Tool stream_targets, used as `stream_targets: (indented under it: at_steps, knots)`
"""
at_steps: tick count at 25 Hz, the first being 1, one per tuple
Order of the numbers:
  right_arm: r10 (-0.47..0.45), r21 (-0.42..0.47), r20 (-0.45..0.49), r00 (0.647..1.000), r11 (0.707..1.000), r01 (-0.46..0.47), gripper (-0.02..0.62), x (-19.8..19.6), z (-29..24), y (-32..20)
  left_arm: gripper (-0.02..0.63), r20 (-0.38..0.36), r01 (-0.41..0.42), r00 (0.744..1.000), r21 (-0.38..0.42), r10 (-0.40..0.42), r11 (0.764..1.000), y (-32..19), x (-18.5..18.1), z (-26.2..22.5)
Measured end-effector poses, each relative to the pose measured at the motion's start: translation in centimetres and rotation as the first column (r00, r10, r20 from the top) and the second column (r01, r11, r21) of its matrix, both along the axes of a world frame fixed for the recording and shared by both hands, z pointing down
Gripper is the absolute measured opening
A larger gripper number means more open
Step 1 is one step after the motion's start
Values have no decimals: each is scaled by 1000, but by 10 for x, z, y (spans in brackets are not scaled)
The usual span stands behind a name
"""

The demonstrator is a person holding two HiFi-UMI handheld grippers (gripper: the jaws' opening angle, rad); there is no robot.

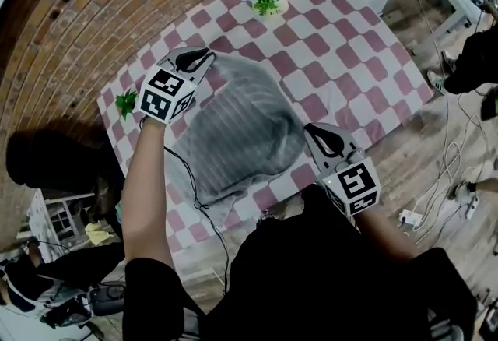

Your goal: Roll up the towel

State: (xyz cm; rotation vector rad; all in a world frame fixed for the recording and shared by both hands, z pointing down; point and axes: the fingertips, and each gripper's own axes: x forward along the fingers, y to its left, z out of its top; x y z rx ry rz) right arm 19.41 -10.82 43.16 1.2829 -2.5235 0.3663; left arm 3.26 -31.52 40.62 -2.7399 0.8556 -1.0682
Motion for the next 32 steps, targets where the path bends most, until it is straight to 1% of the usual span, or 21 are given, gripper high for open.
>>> stream_targets:
  at_steps: [4, 7, 11, 15, 18, 20, 22, 26, 28, 29, 30, 31, 32]
  knots:
    - [-111, 1, 1, 994, 994, 111, 15, -50, -5, 23, 46, -6, 79, 997, -11, -79, 997, 28, -61, 8]
    - [-206, -7, -1, 979, 979, 206, 17, -90, -5, 42, 46, -5, 150, 989, -27, -150, 988, 52, -108, 17]
    - [-334, -35, -3, 942, 942, 334, 17, -146, 2, 72, 46, 17, 249, 969, -47, -248, 967, 81, -174, 38]
    - [-440, -79, 5, 898, 895, 439, 17, -199, 20, 103, 46, 18, 354, 935, -72, -354, 932, 106, -235, 63]
    - [-516, -114, 7, 856, 850, 514, 17, -239, 37, 127, 46, 48, 406, 914, -82, -403, 910, 127, -270, 88]
    - [-573, -131, -1, 820, 813, 568, 17, -266, 48, 145, 46, 68, 435, 900, -92, -430, 896, 140, -290, 103]
    - [-620, -155, -16, 784, 777, 611, 17, -287, 62, 162, 46, 68, 467, 884, -114, -462, 877, 153, -307, 117]
    - [-693, -235, -62, 718, 710, 664, 17, -315, 96, 194, 57, 86, 514, 857, -175, -507, 840, 180, -334, 154]
    - [-722, -250, -64, 689, 680, 689, 17, -328, 110, 207, 57, 102, 540, 841, -190, -531, 820, 192, -345, 173]
    - [-736, -252, -66, 673, 665, 703, 18, -336, 116, 213, 54, 107, 562, 827, -187, -552, 806, 196, -351, 180]
    - [-751, -254, -71, 656, 650, 717, 18, -343, 123, 220, 9, 106, 588, 808, -183, -579, 788, 201, -357, 186]
    - [-767, -259, -77, 637, 632, 730, 18, -350, 131, 227, 15, 99, 617, 786, -182, -610, 766, 205, -364, 191]
    - [-784, -265, -80, 616, 612, 745, 20, -356, 138, 234, 41, 86, 643, 764, -188, -640, 743, 210, -370, 195]
